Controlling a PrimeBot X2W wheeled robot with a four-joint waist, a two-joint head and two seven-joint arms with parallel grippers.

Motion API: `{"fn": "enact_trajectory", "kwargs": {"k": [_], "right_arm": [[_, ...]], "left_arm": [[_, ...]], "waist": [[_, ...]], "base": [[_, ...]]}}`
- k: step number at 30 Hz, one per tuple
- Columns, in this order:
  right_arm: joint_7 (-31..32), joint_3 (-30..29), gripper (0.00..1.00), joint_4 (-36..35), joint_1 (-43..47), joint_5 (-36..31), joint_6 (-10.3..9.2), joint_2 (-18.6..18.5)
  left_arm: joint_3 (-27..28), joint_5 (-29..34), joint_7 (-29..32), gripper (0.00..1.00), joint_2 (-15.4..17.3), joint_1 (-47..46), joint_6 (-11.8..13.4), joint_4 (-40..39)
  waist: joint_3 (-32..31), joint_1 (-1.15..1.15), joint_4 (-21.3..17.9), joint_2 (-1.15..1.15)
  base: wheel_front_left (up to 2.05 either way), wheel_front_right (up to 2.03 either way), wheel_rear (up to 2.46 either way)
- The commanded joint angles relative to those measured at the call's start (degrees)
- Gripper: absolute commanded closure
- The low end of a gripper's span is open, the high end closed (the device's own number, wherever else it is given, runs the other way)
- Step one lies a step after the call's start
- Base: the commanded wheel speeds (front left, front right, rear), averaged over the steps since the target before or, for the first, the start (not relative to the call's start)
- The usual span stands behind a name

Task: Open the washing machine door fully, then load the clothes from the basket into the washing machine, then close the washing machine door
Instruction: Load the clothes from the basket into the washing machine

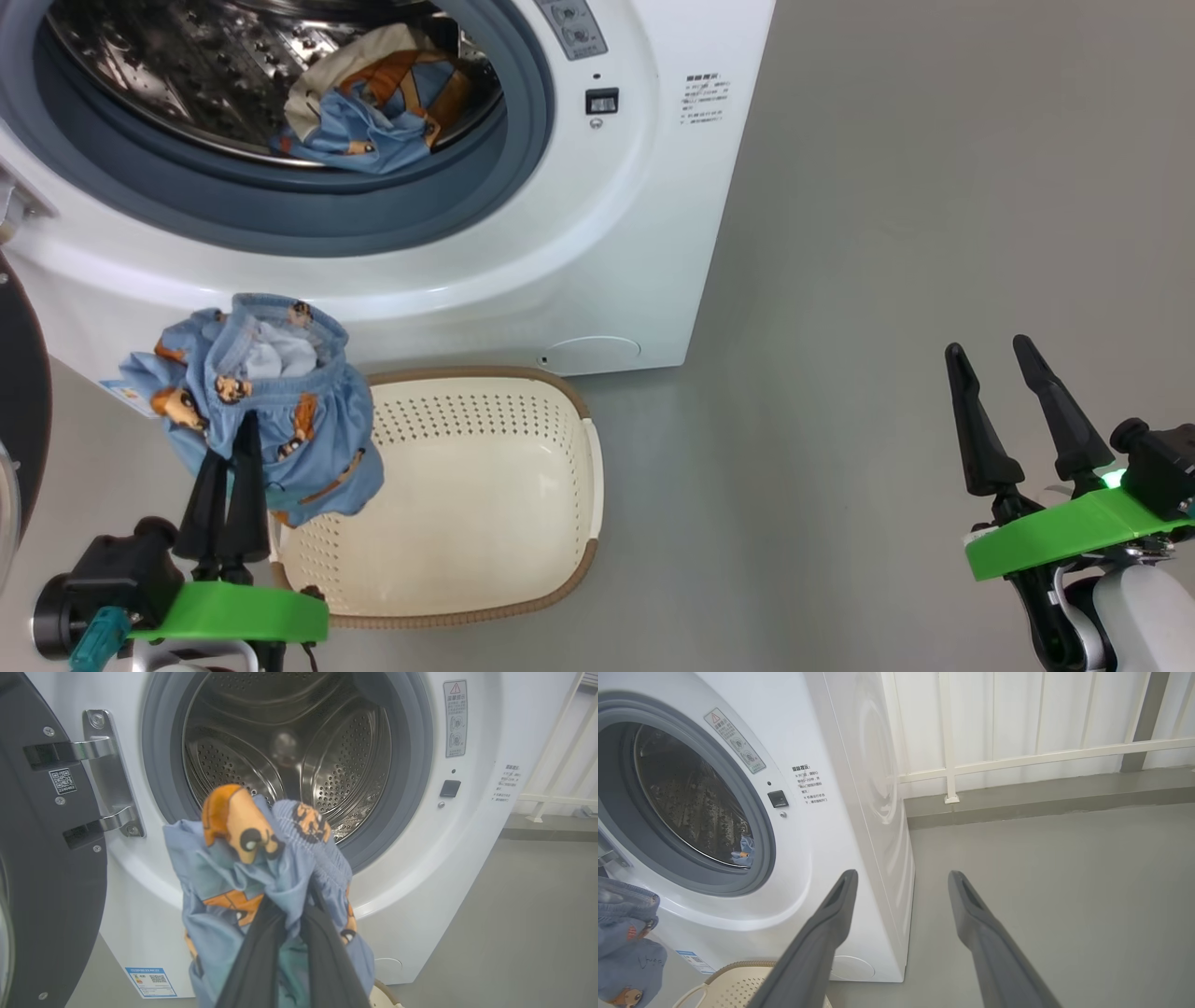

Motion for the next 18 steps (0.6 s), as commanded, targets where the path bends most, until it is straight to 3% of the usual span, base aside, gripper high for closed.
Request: {"fn": "enact_trajectory", "kwargs": {"k": [1,18], "right_arm": [[-0.47,0.78,0.0,-1.53,0.64,-0.69,0.25,-1.24],[-0.47,0.74,0.0,-1.98,-2.01,-0.59,0.25,-0.38]], "left_arm": [[2.22,0.84,-0.52,1.0,0.68,-0.59,-0.45,-1.93],[3.32,2.5,-0.52,1.0,1.76,-12.53,-1.13,1.76]], "waist": [[0.35,0.0,-0.08,0.0],[6.42,0.0,-1.32,0.0]], "base": [[0.0,0.0,0.0],[0.0,0.0,0.0]]}}
